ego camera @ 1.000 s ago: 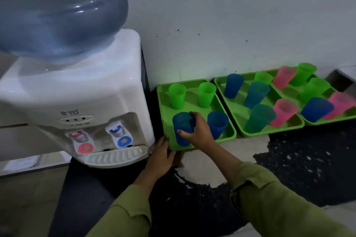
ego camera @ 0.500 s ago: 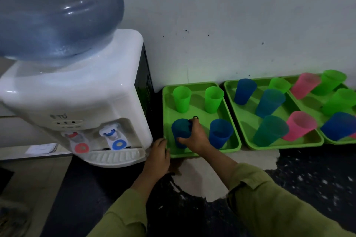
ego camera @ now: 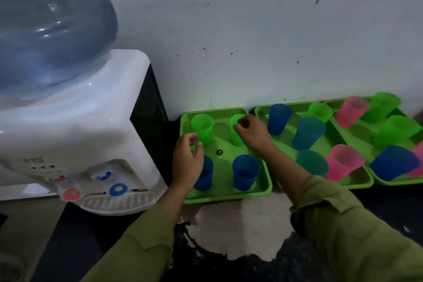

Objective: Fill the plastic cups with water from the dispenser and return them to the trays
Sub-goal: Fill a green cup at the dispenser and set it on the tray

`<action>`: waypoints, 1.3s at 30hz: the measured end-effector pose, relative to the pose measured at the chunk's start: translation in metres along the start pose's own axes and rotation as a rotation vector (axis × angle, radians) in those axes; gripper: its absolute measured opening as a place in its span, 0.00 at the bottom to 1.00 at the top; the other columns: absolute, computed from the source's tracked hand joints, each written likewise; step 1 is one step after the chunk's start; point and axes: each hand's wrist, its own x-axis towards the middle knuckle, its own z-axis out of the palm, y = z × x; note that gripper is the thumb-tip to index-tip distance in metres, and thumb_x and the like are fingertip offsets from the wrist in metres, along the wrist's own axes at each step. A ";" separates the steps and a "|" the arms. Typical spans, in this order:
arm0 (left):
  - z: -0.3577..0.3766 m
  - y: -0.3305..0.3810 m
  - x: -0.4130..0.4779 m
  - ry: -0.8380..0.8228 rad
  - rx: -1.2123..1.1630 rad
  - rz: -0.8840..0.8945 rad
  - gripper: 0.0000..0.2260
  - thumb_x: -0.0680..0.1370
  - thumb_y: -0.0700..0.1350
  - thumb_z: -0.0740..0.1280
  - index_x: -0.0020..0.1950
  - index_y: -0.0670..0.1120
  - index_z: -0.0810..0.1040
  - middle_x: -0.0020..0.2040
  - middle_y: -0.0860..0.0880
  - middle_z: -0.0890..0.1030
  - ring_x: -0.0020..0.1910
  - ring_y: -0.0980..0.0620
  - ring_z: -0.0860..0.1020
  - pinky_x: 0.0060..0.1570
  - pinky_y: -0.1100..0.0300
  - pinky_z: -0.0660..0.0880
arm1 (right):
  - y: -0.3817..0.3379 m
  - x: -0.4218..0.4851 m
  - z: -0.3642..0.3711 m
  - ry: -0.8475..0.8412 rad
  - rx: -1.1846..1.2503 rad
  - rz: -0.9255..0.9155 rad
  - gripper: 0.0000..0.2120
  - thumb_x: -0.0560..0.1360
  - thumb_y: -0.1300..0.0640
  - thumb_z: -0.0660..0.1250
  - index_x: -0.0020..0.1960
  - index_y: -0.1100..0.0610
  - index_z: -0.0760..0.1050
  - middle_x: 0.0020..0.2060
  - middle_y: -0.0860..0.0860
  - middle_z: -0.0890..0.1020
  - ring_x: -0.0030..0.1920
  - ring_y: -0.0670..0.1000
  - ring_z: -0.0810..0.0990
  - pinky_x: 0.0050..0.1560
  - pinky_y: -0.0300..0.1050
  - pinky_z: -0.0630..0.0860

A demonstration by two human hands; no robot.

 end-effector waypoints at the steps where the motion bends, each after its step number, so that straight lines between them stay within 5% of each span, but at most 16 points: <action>1: 0.009 0.006 0.009 -0.023 -0.003 0.013 0.09 0.75 0.39 0.65 0.55 0.42 0.75 0.55 0.45 0.78 0.54 0.49 0.77 0.54 0.50 0.76 | 0.009 0.008 -0.004 -0.009 -0.055 0.026 0.15 0.75 0.55 0.65 0.58 0.63 0.75 0.54 0.59 0.80 0.56 0.58 0.77 0.53 0.44 0.71; 9: 0.089 0.028 0.060 -0.357 0.149 0.073 0.24 0.72 0.42 0.71 0.66 0.41 0.69 0.63 0.42 0.72 0.63 0.47 0.71 0.63 0.59 0.66 | 0.091 0.032 0.001 -0.278 -0.337 0.122 0.20 0.74 0.58 0.65 0.63 0.65 0.70 0.60 0.63 0.75 0.60 0.61 0.74 0.57 0.47 0.70; 12: 0.113 0.027 0.072 -0.444 0.248 0.038 0.33 0.71 0.45 0.72 0.72 0.41 0.61 0.69 0.40 0.64 0.69 0.45 0.64 0.67 0.62 0.59 | 0.104 0.033 0.012 -0.345 -0.377 0.114 0.28 0.75 0.57 0.65 0.71 0.65 0.60 0.71 0.63 0.63 0.69 0.60 0.67 0.67 0.47 0.65; 21: 0.150 0.020 0.087 -0.591 0.308 -0.095 0.46 0.70 0.50 0.74 0.75 0.37 0.47 0.75 0.38 0.55 0.74 0.44 0.56 0.70 0.59 0.54 | 0.123 0.029 0.024 -0.320 -0.449 0.070 0.32 0.77 0.64 0.58 0.76 0.60 0.48 0.77 0.54 0.47 0.72 0.57 0.63 0.70 0.49 0.64; 29: 0.150 0.019 0.084 -0.471 0.231 -0.102 0.39 0.67 0.48 0.76 0.70 0.39 0.59 0.69 0.40 0.67 0.68 0.44 0.67 0.63 0.60 0.64 | 0.124 0.027 0.022 -0.294 -0.389 0.067 0.30 0.77 0.64 0.58 0.76 0.60 0.51 0.77 0.54 0.49 0.73 0.56 0.61 0.71 0.48 0.63; 34: 0.119 0.040 0.078 -0.353 0.118 -0.026 0.36 0.65 0.49 0.77 0.66 0.43 0.63 0.64 0.43 0.71 0.61 0.47 0.71 0.55 0.64 0.65 | 0.103 0.024 0.011 -0.187 -0.257 0.078 0.22 0.77 0.62 0.60 0.70 0.64 0.63 0.68 0.61 0.69 0.67 0.59 0.69 0.65 0.45 0.65; 39: 0.072 0.062 0.063 -0.231 -0.051 0.075 0.33 0.64 0.49 0.78 0.62 0.44 0.66 0.58 0.47 0.75 0.54 0.51 0.74 0.48 0.69 0.65 | 0.067 0.012 0.001 -0.009 -0.150 0.036 0.21 0.76 0.62 0.61 0.68 0.63 0.68 0.63 0.61 0.75 0.63 0.59 0.74 0.61 0.47 0.69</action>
